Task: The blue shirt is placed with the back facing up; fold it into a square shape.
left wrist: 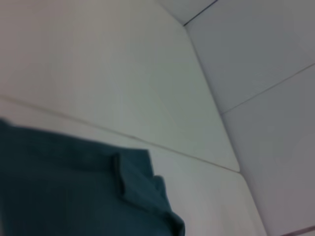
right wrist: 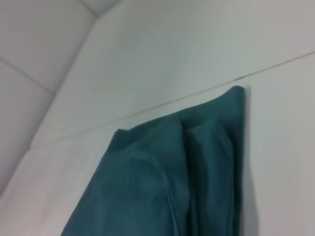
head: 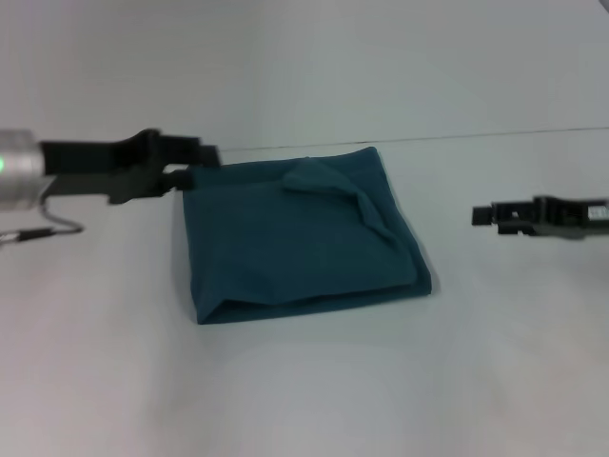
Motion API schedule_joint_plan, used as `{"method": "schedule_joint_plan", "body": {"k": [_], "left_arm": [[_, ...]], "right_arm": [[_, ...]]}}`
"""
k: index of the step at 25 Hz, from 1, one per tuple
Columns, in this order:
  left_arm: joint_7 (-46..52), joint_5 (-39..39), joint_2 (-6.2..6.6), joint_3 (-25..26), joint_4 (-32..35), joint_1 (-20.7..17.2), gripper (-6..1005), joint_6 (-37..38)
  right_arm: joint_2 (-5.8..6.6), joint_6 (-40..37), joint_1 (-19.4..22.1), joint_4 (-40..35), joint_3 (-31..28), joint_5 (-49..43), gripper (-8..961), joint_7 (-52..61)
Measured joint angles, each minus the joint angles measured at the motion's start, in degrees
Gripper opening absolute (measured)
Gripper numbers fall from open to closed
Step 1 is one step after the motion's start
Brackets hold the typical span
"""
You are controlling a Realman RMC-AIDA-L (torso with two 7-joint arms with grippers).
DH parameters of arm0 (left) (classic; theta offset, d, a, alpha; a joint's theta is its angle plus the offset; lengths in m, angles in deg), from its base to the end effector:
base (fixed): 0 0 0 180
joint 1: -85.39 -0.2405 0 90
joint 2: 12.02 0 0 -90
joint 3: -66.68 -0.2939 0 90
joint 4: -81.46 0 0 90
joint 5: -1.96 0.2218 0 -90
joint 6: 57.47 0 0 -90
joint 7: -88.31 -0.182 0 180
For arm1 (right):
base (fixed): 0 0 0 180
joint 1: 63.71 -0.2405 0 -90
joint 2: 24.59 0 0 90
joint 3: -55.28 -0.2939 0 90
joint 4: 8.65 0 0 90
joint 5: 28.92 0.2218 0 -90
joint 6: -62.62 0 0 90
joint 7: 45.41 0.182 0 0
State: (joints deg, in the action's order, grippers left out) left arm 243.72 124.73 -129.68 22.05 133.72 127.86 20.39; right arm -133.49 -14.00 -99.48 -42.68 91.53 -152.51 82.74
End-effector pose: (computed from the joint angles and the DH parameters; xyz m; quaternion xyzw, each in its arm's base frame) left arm -0.2041 0.4709 -0.0058 -0.7492 -0.6092 -0.2305 0.1202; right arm 0.3342 0.4359 0.0249 -0.7709 0.5771 0.1956 0.1857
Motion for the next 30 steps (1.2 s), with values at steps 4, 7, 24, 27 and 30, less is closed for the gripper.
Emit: {"method": "schedule_joint_plan", "body": {"k": [4, 7, 24, 27, 30], "left_arm": [[-5.54, -6.2, 0.84, 2.54, 1.99, -7.27, 552, 4.8], [-6.62, -7.11, 1.4, 3.72, 2.15, -10.33, 552, 6.97], [-9.43, -8.59, 1.3, 9.32, 2.13, -16.24, 552, 9.85], [-9.84, -8.61, 1.08, 9.34, 1.82, -15.88, 552, 9.55], [-9.87, -8.61, 0.91, 9.36, 1.66, -15.56, 552, 9.28]], "right_arm": [[0.92, 0.8, -7.11, -1.48, 1.43, -5.92, 705, 2.08], [-0.02, 2.77, -11.71, -4.59, 4.52, -10.41, 705, 3.88], [-9.77, 17.74, -24.94, -1.09, 19.13, -20.72, 704, 16.18], [-10.32, 22.39, -24.61, 2.09, 19.17, -20.35, 704, 15.78], [-10.54, 25.74, -24.36, 5.34, 19.2, -20.3, 704, 15.61]]}}
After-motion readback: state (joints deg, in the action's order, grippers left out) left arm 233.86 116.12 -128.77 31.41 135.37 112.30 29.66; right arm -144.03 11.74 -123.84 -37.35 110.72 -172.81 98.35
